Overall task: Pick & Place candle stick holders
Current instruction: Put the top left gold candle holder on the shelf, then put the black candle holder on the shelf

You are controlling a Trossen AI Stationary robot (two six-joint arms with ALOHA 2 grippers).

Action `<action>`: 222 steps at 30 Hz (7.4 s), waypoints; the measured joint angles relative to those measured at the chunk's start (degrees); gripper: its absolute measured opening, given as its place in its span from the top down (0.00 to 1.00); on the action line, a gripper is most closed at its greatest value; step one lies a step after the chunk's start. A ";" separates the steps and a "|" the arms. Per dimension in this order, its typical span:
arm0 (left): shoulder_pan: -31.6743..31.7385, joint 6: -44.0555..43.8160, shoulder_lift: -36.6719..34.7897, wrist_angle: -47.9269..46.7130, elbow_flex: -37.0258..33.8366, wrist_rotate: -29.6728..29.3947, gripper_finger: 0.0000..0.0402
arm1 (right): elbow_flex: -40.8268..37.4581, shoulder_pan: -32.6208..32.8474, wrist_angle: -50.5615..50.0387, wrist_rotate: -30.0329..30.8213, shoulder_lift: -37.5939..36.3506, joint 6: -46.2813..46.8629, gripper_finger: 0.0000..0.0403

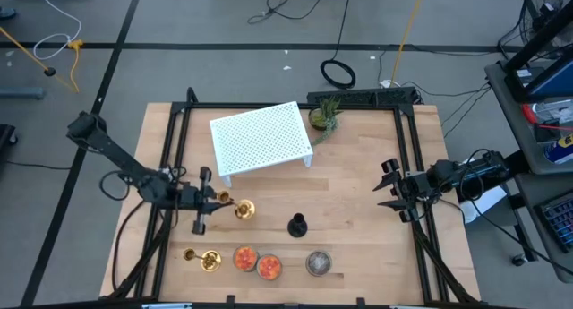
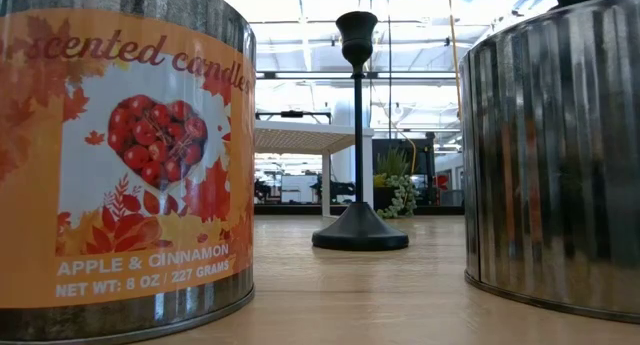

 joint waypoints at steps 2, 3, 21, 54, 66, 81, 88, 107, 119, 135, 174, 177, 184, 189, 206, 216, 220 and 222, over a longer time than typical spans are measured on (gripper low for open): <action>0.66 -1.12 0.54 -5.64 5.15 -2.55 0.95 | 0.00 -0.01 0.00 0.00 0.00 0.00 0.56; 1.09 -1.15 1.00 -7.87 7.45 -3.38 0.96 | 0.00 -0.01 0.00 0.00 0.00 0.00 0.56; 18.62 0.72 -1.21 -14.55 19.07 -23.59 0.97 | 0.02 0.01 2.94 -0.01 0.09 1.70 0.56; 47.92 -13.11 2.00 -27.64 18.37 -18.89 0.96 | 0.02 0.00 10.40 -0.02 9.57 1.63 0.56; 48.29 -12.32 3.72 -29.45 18.31 -18.88 0.75 | 0.02 0.01 10.90 0.02 10.35 1.75 0.56; 43.36 -9.42 0.53 -29.41 18.31 -21.62 0.68 | 0.02 -0.01 13.11 12.87 15.72 7.66 0.56; 39.52 -9.38 -1.70 -29.63 18.31 -21.91 0.68 | 0.04 -0.01 18.68 13.22 21.72 11.77 0.56; 21.35 -2.12 -2.94 -27.19 18.31 -20.35 0.68 | 13.57 -0.03 22.79 13.16 53.39 16.23 0.56; 16.62 -0.87 -2.94 -27.14 18.31 -20.44 0.68 | 27.07 -2.66 24.63 7.18 78.34 21.14 0.56; 16.62 -4.02 -2.92 -27.38 18.31 -20.38 0.68 | 40.34 -6.13 24.96 -10.81 97.27 22.75 0.56; 16.62 -6.89 -2.75 -33.46 18.33 -19.21 0.68 | 44.05 -17.20 26.36 -11.11 85.68 17.89 0.98; 16.64 -6.86 -2.74 -33.37 18.33 -18.74 0.68 | 50.38 -18.75 16.14 -13.40 84.94 13.89 0.98; 16.64 -7.02 -2.74 -33.37 18.33 -18.74 0.68 | 68.65 -24.16 -7.62 -13.95 87.86 1.99 0.98; 16.64 -6.88 -2.74 -33.26 18.33 -17.30 0.68 | 72.94 -29.46 -8.20 -13.94 89.05 1.70 0.98; 16.64 -7.06 -2.74 -32.45 18.33 -17.21 0.68 | 73.26 -45.70 -5.89 -13.82 98.32 3.20 0.98; 16.64 -7.03 -2.74 -32.58 18.33 -17.21 0.68 | 73.26 -48.77 -1.38 -15.89 100.76 4.35 0.98; 16.64 -7.04 -2.74 -32.61 18.33 -17.21 0.68 | 73.26 -48.77 -1.03 -15.22 100.80 2.00 0.98; 16.64 -7.02 -2.74 -32.60 18.33 -17.23 0.68 | 73.24 -48.77 -0.63 -15.03 100.81 1.70 0.97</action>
